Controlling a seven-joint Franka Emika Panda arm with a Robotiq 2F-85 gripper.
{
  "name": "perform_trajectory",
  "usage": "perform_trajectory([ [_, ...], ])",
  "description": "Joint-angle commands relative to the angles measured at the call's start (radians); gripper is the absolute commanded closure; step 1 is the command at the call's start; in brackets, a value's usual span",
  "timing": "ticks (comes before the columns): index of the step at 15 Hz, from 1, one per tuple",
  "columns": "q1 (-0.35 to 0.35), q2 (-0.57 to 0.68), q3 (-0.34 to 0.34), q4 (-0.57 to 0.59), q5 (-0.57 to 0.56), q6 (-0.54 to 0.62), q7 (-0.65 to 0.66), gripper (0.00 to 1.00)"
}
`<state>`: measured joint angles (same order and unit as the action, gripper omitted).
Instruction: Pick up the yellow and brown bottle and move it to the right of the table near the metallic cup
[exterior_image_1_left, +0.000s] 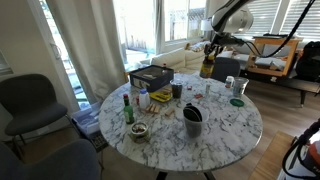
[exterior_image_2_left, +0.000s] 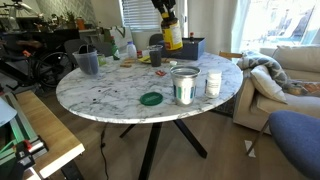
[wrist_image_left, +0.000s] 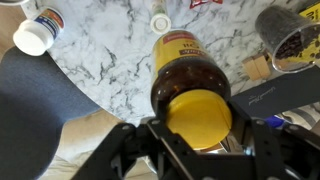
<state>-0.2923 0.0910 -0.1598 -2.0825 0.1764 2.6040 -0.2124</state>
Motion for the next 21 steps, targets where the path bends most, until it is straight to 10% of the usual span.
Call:
perform_trajectory([
  [1, 0.02, -0.203, -0.022, -0.25, 0.008, 0.096, -0.011, 0.64],
  [11, -0.093, -0.697, 0.003, -0.825, -0.129, 0.124, 0.325, 0.64],
  [16, -0.165, -0.68, -0.014, -0.707, -0.151, 0.011, 0.387, 0.64],
  [17, -0.117, -0.641, -0.032, -0.696, -0.13, 0.026, 0.345, 0.39],
  [21, -0.147, -0.653, -0.032, -0.691, -0.141, 0.022, 0.362, 0.39],
])
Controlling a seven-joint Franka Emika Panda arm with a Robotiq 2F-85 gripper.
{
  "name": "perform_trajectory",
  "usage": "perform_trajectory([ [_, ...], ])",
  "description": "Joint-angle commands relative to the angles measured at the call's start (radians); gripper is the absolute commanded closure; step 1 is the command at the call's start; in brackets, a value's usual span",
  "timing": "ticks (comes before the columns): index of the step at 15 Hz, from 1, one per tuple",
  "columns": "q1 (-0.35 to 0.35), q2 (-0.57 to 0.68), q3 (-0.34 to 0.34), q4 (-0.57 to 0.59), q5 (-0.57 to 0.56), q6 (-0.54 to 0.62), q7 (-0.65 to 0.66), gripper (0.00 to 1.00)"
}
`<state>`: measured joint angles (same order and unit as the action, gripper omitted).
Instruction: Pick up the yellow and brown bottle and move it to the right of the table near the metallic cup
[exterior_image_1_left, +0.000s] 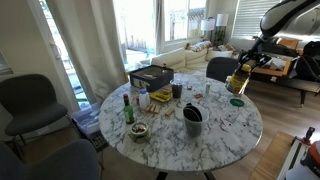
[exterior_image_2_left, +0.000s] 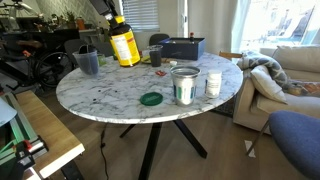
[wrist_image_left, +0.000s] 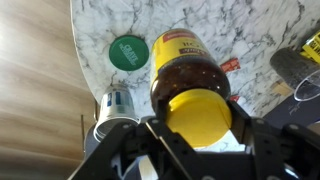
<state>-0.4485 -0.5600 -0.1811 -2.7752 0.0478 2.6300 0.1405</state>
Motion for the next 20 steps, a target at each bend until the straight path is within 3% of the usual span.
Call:
perform_trajectory([
  [1, 0.044, 0.055, -0.02, 0.018, 0.019, 0.0, 0.005, 0.64],
  [6, 0.1, 0.304, -0.015, 0.08, 0.027, -0.037, 0.021, 0.64],
  [9, 0.063, 0.387, 0.02, 0.101, -0.048, 0.025, 0.173, 0.64],
  [14, 0.023, 0.365, 0.018, 0.087, -0.186, 0.115, 0.383, 0.64],
  [20, -0.119, 0.256, 0.054, 0.001, -0.499, 0.128, 0.651, 0.64],
])
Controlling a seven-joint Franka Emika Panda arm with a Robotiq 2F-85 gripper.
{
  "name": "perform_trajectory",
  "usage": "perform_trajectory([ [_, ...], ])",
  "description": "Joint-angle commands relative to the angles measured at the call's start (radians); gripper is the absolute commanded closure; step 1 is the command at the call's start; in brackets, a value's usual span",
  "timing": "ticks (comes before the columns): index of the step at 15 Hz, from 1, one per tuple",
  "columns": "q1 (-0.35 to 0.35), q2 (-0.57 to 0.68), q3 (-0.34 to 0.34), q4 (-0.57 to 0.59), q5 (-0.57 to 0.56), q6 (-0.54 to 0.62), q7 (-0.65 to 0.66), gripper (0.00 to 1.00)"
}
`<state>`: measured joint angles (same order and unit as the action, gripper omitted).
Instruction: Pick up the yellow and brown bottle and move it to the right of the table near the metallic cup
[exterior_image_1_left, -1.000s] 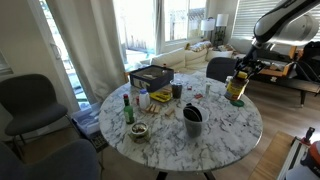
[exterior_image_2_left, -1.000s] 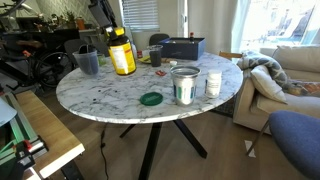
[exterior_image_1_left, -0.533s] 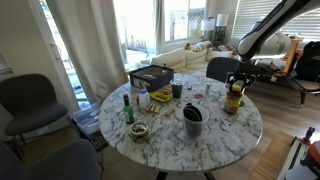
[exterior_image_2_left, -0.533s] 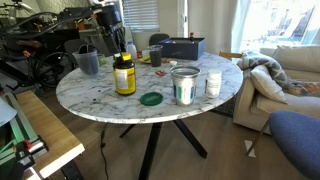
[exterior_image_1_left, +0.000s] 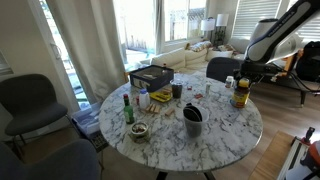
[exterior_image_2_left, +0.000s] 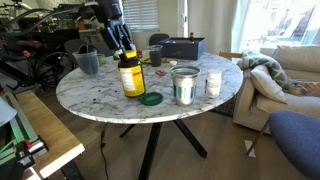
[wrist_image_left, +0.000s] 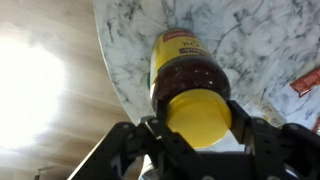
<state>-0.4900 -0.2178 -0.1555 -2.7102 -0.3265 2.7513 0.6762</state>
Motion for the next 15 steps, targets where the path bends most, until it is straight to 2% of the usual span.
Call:
perform_trajectory([
  [1, -0.09, -0.1, 0.03, -0.076, -0.146, 0.0, 0.135, 0.64],
  [2, -0.098, -0.11, 0.03, -0.087, -0.157, -0.003, 0.144, 0.64],
  [3, -0.09, -0.074, 0.029, -0.043, -0.129, -0.01, 0.13, 0.64],
  [10, -0.075, -0.068, 0.023, -0.043, -0.068, -0.012, 0.108, 0.64],
  [12, -0.035, -0.053, -0.009, -0.043, 0.003, -0.009, 0.029, 0.64],
  [15, -0.03, -0.036, -0.022, -0.045, 0.054, 0.015, -0.023, 0.64],
])
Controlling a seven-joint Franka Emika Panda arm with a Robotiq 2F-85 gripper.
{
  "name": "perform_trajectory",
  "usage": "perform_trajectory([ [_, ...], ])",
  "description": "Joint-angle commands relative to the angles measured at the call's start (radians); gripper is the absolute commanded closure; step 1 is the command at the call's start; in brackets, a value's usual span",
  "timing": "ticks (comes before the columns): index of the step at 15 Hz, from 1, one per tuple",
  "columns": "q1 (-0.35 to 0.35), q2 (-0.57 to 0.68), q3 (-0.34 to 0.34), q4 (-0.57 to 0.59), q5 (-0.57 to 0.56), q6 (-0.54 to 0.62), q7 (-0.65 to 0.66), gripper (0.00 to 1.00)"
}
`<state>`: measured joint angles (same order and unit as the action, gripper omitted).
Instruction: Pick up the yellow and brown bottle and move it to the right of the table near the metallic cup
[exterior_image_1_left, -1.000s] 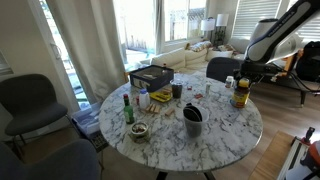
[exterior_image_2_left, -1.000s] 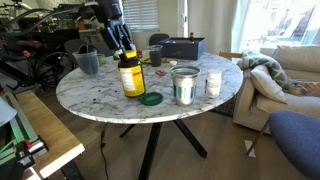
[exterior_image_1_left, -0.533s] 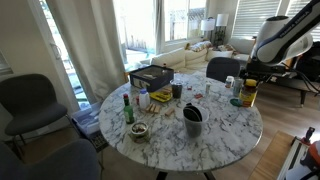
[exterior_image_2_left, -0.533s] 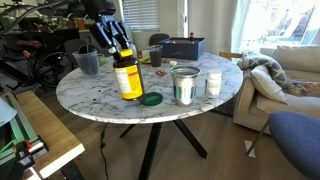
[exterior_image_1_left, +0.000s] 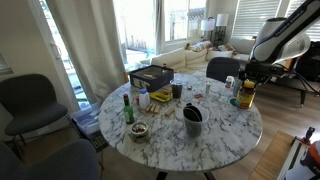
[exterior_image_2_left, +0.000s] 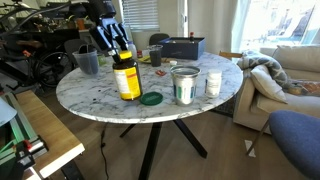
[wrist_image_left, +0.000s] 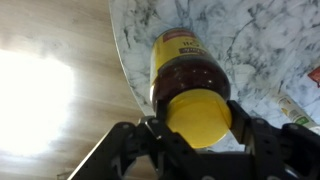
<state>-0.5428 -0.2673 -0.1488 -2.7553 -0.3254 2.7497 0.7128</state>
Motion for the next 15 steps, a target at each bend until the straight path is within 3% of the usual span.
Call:
perform_trajectory([
  [1, 0.013, 0.017, -0.024, 0.001, 0.046, 0.024, -0.055, 0.64],
  [5, 0.018, 0.013, -0.021, 0.001, 0.043, -0.011, -0.075, 0.64],
  [15, 0.079, -0.001, -0.087, 0.026, 0.198, -0.113, -0.367, 0.64],
])
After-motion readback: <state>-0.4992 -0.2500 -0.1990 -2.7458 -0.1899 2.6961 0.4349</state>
